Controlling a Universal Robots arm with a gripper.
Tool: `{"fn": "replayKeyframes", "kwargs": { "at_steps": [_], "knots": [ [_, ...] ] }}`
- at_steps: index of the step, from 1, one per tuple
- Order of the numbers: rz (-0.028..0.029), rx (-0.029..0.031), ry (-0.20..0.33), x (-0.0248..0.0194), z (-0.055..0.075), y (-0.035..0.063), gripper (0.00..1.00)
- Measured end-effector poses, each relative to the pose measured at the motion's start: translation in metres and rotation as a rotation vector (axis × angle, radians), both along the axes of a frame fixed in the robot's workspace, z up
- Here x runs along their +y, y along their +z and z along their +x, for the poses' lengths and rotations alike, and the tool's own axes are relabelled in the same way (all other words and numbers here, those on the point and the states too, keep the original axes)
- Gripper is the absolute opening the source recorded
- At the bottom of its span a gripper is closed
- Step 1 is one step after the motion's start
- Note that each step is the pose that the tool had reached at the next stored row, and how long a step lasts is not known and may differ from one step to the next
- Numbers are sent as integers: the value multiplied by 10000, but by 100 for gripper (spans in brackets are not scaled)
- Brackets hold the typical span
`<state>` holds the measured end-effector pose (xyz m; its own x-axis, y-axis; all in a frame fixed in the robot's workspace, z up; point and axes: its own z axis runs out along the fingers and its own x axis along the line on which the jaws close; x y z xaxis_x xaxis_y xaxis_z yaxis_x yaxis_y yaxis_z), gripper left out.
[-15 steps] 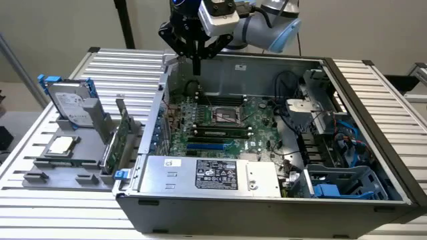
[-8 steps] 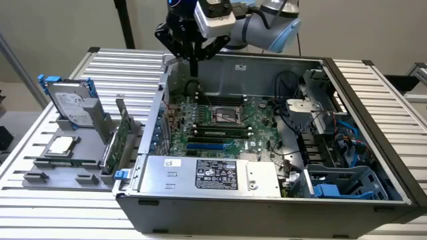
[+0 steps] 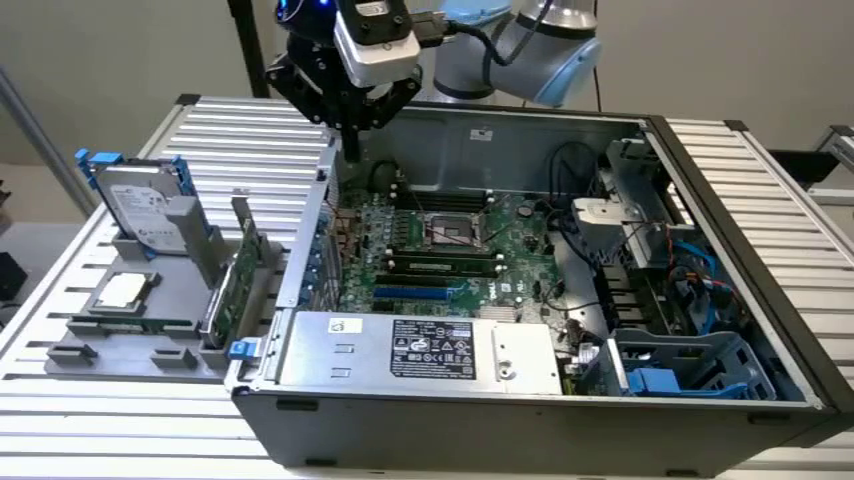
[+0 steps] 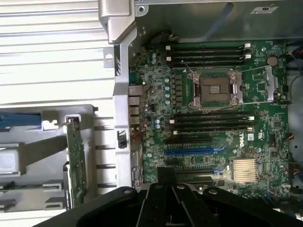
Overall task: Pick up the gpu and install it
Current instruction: 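Reach for the gpu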
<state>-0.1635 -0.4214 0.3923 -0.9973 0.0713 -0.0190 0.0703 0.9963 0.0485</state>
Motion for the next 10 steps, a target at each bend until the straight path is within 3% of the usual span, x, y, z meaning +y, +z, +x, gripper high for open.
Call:
{"fn": "replayKeyframes", "kwargs": {
  "at_steps": [10],
  "knots": [
    [-25, 0, 0, -82, -463, -33, 0]
  ]
}}
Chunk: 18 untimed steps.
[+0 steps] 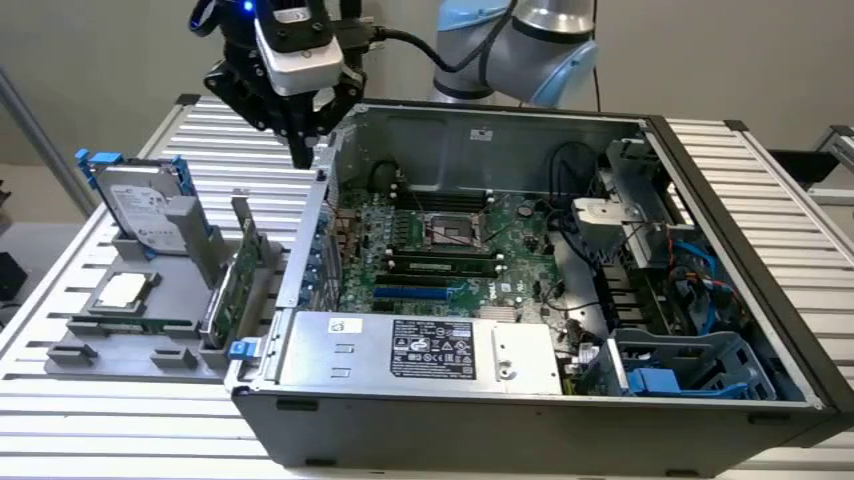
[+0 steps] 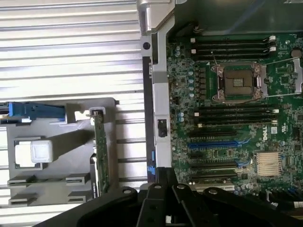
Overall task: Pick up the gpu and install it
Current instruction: 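Reach for the gpu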
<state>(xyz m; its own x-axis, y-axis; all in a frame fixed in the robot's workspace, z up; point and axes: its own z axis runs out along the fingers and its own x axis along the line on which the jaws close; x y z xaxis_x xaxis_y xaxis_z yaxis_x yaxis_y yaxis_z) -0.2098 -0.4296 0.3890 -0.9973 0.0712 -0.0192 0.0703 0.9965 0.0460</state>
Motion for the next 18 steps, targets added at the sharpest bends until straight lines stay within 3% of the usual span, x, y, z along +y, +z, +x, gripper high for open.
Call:
{"fn": "replayKeyframes", "kwargs": {
  "at_steps": [18],
  "knots": [
    [-59, 0, 1, -87, -876, -151, 0]
  ]
}}
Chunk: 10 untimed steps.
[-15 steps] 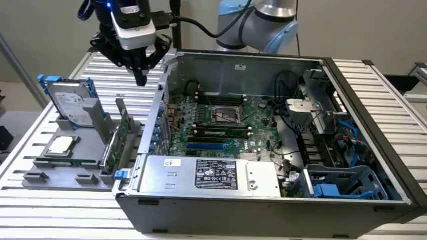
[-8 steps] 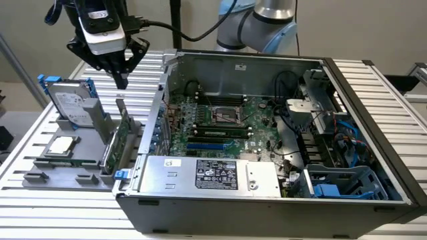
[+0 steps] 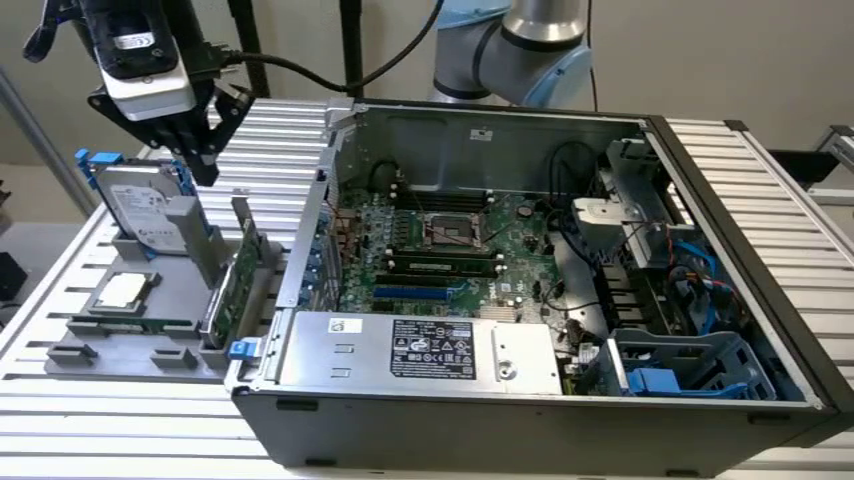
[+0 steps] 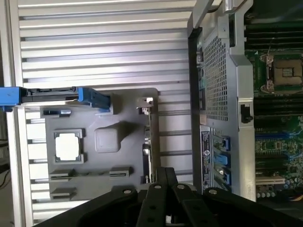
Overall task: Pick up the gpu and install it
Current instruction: 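Reach for the gpu, then pick up the gpu and move the gpu toward the slot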
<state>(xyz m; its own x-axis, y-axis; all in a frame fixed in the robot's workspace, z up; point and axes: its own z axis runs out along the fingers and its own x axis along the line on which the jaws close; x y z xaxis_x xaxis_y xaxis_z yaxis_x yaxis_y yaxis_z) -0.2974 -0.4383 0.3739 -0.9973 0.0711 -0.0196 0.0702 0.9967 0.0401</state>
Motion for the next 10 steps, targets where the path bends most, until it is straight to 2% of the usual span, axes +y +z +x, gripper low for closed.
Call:
{"fn": "replayKeyframes", "kwargs": {
  "at_steps": [2, 10],
  "knots": [
    [-6, 4, -1, -1, -55, -22, 0],
    [-13, 24, -2, -1, -56, -20, 0]
  ]
}}
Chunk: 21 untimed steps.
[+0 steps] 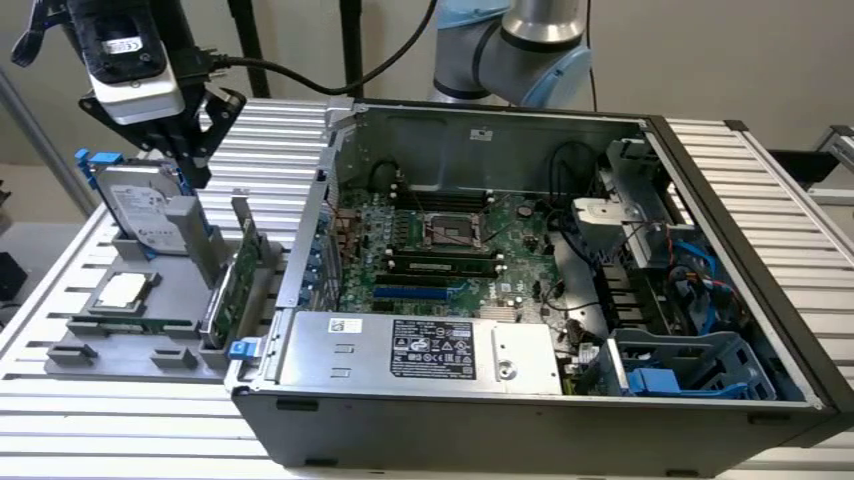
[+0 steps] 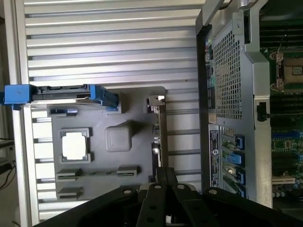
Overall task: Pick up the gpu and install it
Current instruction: 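Pick up the gpu and move the gpu toward the slot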
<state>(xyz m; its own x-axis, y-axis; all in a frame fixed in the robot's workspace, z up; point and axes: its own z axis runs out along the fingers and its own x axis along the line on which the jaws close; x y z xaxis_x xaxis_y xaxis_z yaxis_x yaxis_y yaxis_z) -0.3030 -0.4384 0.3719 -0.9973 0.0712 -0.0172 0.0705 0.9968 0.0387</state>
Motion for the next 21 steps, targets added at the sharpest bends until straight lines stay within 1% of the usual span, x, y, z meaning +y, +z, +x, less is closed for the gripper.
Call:
{"fn": "replayKeyframes", "kwargs": {
  "at_steps": [8, 9, 16, 18, 21],
  "knots": [
    [1, 14, 0, 0, 1, 0, 0],
    [1, 16, 0, 0, 1, 0, 100],
    [-5, 23, 0, 0, 1, -8, 100],
    [-15, 23, 2, -1, 1, -49, 100],
    [-15, 22, 0, -2, -3, -108, 100]
  ]
}}
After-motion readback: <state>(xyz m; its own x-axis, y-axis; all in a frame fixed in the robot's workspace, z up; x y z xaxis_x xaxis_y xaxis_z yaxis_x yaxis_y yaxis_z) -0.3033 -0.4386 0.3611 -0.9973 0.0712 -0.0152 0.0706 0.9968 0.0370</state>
